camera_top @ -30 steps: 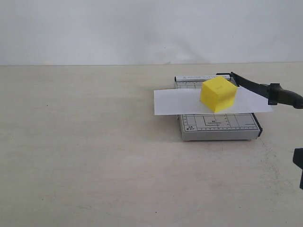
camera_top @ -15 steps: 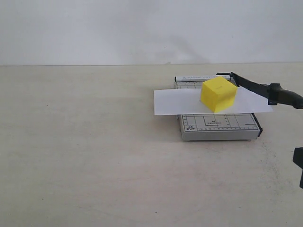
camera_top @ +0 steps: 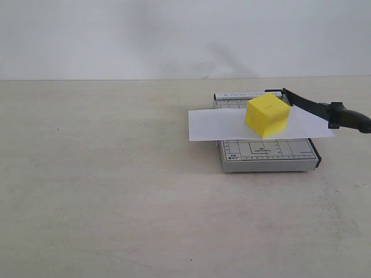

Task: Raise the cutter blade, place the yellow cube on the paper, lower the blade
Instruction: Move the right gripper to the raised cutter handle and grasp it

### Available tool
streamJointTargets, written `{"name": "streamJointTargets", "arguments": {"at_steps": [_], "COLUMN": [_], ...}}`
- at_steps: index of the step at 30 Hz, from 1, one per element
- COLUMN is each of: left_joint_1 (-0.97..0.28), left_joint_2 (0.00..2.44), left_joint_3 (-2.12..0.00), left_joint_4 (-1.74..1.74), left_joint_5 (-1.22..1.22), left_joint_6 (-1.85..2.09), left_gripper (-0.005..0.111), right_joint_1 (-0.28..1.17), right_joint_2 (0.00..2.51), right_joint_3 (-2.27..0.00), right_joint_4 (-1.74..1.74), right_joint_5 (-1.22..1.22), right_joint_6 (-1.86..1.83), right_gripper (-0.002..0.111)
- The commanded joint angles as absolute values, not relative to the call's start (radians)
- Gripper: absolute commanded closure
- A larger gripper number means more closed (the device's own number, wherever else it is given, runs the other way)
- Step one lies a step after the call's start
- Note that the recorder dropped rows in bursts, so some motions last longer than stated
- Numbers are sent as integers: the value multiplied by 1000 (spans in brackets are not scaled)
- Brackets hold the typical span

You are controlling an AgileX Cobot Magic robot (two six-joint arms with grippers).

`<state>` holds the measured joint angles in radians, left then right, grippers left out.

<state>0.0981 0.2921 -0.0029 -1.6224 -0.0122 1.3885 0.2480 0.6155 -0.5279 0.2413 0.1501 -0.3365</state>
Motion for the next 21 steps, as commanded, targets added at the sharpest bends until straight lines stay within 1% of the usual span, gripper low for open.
{"name": "streamJointTargets", "arguments": {"at_steps": [1,4,7,8,10,13,14,15,17,21], "left_joint_1": [14,-9,-9,-9,-9,-9,-9,-9,-9,-9], "left_joint_2": [213,139,63,46,10,0,0,0,0,0], "left_joint_3": [0,0,0,0,0,0,0,0,0,0], "left_joint_4": [-1570,-1573,-1573,-1573,-1573,-1573,-1573,-1573,-1573,-1573], "left_joint_5": [43,36,31,35,51,78,78,78,78,78], "left_joint_6": [1417,1417,1409,1399,1359,1354,1354,1354,1354,1354], "left_gripper": [102,102,102,102,102,102,102,102,102,102], "right_joint_1": [194,118,52,40,39,40,40,40,40,40], "right_joint_2": [837,1014,1148,1186,1246,1316,1335,1349,1398,1462], "right_joint_3": [-607,-722,-880,-928,-998,-1062,-1072,-1075,-1075,-1075], "right_joint_4": [163,167,161,153,129,131,133,133,123,123], "right_joint_5": [157,262,490,563,654,686,693,695,740,739], "right_joint_6": [-326,-206,-198,-218,-225,-212,-209,-209,-200,-178], "right_gripper": [108,108,107,103,91,73,68,66,65,65]}}
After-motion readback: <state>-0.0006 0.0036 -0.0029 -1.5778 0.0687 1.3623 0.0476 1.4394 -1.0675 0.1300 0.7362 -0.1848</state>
